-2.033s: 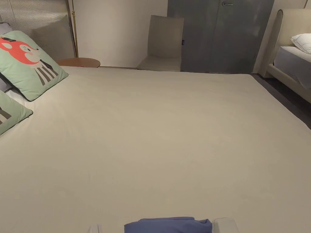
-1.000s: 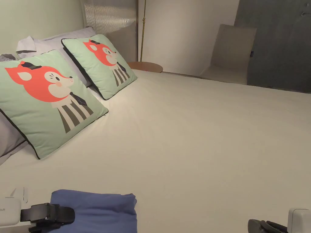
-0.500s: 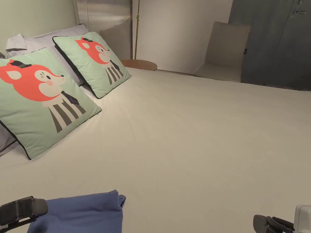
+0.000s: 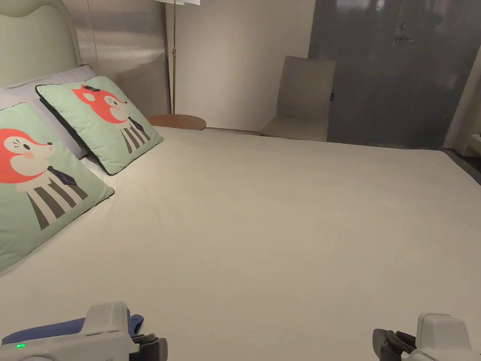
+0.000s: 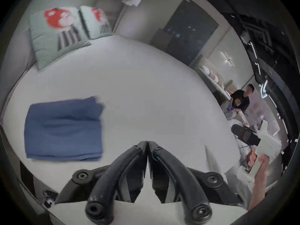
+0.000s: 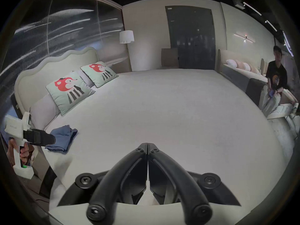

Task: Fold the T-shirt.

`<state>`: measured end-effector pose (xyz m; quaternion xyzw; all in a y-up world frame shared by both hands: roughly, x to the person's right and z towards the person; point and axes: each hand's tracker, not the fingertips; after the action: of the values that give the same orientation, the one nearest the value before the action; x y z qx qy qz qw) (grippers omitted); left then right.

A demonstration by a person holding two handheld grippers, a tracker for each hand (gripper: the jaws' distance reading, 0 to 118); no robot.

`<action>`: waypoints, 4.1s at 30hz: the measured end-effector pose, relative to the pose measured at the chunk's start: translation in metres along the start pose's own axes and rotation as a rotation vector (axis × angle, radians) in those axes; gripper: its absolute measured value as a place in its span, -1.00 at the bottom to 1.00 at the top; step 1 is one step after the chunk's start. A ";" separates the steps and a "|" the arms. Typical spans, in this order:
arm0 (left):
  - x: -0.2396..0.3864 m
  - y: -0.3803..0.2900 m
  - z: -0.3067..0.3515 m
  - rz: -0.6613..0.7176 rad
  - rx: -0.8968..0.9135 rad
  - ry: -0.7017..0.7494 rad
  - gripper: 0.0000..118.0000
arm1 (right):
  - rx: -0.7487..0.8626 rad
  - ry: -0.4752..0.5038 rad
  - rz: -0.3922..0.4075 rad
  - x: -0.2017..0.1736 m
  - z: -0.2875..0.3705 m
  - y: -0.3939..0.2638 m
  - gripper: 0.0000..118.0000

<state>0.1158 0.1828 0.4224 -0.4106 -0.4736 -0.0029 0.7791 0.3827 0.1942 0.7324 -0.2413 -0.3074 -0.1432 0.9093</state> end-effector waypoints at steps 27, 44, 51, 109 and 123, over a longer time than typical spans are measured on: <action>0.190 0.052 0.030 -0.385 0.879 0.225 -1.00 | 0.694 -0.357 0.141 0.019 0.081 0.093 -1.00; 0.187 0.052 0.031 -0.386 0.887 0.241 -0.55 | 0.705 -0.372 0.164 0.015 0.077 0.092 -0.80; 0.182 0.051 0.030 -0.371 0.892 0.244 0.87 | 0.718 -0.352 0.161 0.017 0.076 0.092 0.90; 0.183 0.047 0.037 -0.348 0.957 0.255 0.88 | 0.685 -0.361 0.134 0.015 0.078 0.095 1.00; 0.185 0.047 0.037 -0.352 0.954 0.255 0.88 | 0.643 -0.414 0.046 0.014 0.085 0.100 1.00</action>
<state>0.2093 0.3089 0.5371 0.0791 -0.3854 0.0323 0.9188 0.3924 0.3217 0.7651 0.0253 -0.5083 0.0328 0.8602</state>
